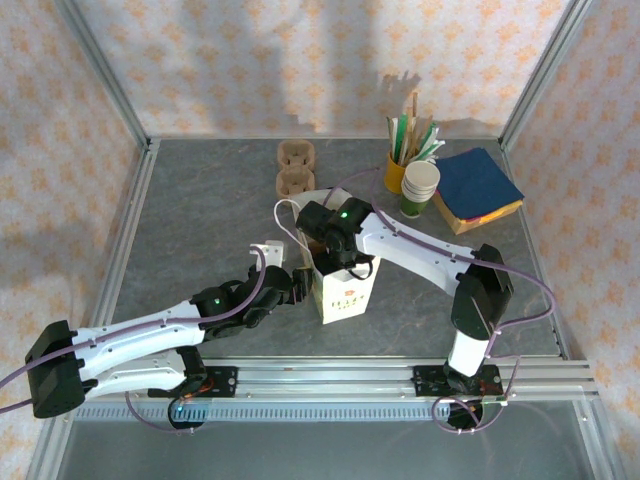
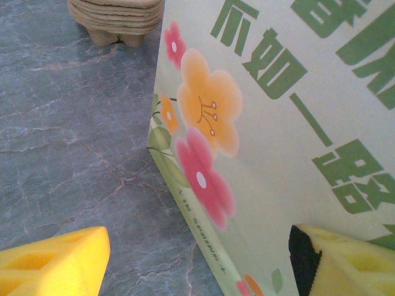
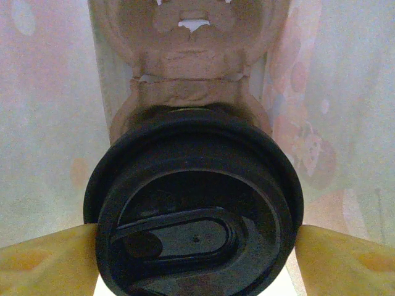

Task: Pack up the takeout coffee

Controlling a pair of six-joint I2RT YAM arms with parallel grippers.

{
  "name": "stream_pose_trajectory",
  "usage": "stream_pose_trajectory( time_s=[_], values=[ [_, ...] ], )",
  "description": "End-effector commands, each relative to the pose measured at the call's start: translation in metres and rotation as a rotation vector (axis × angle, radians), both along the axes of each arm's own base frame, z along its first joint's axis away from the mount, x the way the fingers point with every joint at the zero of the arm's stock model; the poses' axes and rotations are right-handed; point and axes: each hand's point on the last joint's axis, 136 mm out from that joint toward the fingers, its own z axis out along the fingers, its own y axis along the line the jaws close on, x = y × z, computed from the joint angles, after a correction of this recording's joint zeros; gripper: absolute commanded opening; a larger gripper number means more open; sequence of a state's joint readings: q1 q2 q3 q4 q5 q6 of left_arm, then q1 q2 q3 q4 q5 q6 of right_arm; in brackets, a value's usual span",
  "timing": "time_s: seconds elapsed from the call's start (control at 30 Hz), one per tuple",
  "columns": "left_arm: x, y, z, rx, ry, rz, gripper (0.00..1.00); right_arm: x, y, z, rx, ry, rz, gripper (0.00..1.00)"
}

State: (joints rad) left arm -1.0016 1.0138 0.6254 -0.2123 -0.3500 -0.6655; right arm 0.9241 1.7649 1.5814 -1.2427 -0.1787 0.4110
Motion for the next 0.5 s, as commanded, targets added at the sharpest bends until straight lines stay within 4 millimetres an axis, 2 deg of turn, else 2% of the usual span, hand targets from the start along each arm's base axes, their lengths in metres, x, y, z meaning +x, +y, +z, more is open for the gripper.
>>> stream_pose_trajectory(
  time_s=[0.0,0.47],
  values=[
    [-0.0008,0.0040,0.0003,-0.001,-0.012,0.023,0.78,0.0021,-0.0046,0.0056,-0.022,-0.025,-0.007,0.81],
    [-0.0004,0.0035,0.0004,-0.002,-0.012,0.024,0.78,0.0029,-0.0053,0.0050,-0.024,-0.030,-0.006,0.81]
  ],
)
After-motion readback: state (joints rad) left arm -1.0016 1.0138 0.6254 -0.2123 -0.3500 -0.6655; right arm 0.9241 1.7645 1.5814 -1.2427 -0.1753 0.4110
